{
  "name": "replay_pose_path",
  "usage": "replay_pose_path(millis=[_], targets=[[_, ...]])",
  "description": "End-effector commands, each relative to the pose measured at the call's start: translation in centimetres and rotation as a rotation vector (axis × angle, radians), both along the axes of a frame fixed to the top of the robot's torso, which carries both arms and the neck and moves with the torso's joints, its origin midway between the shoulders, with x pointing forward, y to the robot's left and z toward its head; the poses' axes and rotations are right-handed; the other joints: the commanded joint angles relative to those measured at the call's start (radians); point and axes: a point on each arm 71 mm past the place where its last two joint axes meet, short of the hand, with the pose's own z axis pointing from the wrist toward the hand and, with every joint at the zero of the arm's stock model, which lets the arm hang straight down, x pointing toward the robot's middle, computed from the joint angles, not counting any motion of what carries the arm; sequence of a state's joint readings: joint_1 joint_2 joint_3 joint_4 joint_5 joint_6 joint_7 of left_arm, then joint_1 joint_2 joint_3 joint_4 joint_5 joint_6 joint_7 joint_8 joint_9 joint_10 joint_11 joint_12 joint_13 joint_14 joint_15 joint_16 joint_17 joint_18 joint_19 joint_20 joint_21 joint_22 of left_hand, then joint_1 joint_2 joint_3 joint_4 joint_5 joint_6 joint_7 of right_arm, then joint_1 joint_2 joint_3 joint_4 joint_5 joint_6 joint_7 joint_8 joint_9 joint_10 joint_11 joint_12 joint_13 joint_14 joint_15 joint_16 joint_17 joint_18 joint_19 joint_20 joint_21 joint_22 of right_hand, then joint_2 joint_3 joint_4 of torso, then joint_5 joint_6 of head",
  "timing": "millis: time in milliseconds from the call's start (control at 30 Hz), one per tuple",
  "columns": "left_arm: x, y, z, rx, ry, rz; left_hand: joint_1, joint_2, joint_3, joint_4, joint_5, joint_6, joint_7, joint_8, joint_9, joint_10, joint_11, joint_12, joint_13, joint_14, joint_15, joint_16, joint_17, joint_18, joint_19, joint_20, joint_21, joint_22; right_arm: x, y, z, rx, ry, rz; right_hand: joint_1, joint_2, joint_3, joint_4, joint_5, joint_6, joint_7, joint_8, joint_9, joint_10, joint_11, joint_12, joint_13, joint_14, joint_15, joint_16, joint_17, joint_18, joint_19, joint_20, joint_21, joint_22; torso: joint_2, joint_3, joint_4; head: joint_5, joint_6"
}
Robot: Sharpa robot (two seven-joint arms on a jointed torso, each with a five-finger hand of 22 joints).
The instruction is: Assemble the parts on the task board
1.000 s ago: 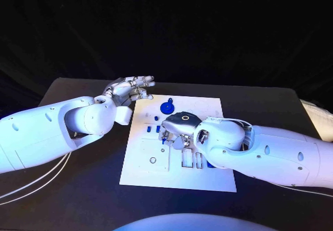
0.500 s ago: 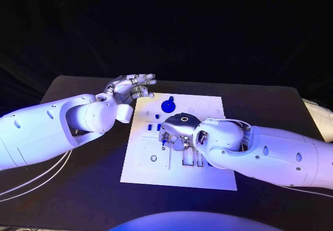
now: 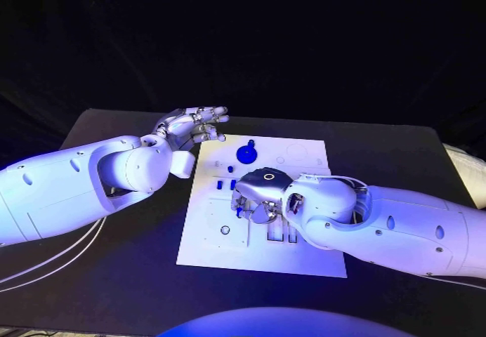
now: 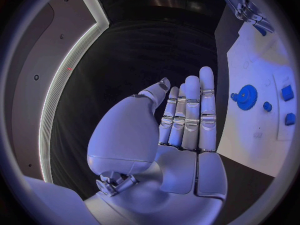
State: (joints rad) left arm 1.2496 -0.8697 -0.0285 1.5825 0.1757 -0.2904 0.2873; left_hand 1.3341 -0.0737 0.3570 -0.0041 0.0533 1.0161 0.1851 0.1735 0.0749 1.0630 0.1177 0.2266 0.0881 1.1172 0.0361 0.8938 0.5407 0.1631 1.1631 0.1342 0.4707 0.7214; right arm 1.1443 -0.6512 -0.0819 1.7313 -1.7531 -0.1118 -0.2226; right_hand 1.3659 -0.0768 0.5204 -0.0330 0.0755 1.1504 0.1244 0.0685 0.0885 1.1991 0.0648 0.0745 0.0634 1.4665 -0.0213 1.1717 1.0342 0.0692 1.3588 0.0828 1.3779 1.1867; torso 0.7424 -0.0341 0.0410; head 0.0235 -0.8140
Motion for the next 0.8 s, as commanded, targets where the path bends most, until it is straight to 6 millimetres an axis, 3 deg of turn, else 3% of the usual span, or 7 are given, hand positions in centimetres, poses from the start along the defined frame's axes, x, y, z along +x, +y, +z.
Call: replay_pose_path(millis=[33,800], targets=[[-0.03,-0.18,0.14,-0.008,-0.014,-0.019,0.001,0.009,-0.005,0.000,-0.003,-0.005,-0.001,0.004,-0.002,-0.007,0.000,0.005,0.002,-0.006,0.000,0.007,-0.001,0.019,0.010,0.000,-0.006,-0.001,-0.18,0.01,-0.25,-0.023,0.009,0.013,-0.010,0.003,0.003,-0.001,0.005,0.002,0.007,-0.004,0.001,0.003,0.006,-0.003,0.001,0.023,0.008,0.001,-0.001,0.013,0.000,0.008,-0.002,-0.001,0.000,-0.0001,-0.0010,0.002,-0.001],[0.01,-0.11,0.11,-0.006,-0.013,-0.021,0.001,0.009,-0.005,0.000,-0.003,-0.005,-0.001,0.004,-0.002,-0.007,0.000,0.005,0.002,-0.006,0.000,0.007,-0.001,0.019,0.010,0.000,-0.006,-0.001,0.08,-0.32,-0.30,-0.040,-0.024,0.000,-0.015,0.000,0.002,-0.001,0.006,0.003,0.008,-0.003,0.002,0.004,0.008,-0.003,0.001,0.023,0.009,0.002,0.000,0.013,0.000,0.009,-0.002,-0.001,0.000,0.0003,-0.0007,-0.004,0.000]])
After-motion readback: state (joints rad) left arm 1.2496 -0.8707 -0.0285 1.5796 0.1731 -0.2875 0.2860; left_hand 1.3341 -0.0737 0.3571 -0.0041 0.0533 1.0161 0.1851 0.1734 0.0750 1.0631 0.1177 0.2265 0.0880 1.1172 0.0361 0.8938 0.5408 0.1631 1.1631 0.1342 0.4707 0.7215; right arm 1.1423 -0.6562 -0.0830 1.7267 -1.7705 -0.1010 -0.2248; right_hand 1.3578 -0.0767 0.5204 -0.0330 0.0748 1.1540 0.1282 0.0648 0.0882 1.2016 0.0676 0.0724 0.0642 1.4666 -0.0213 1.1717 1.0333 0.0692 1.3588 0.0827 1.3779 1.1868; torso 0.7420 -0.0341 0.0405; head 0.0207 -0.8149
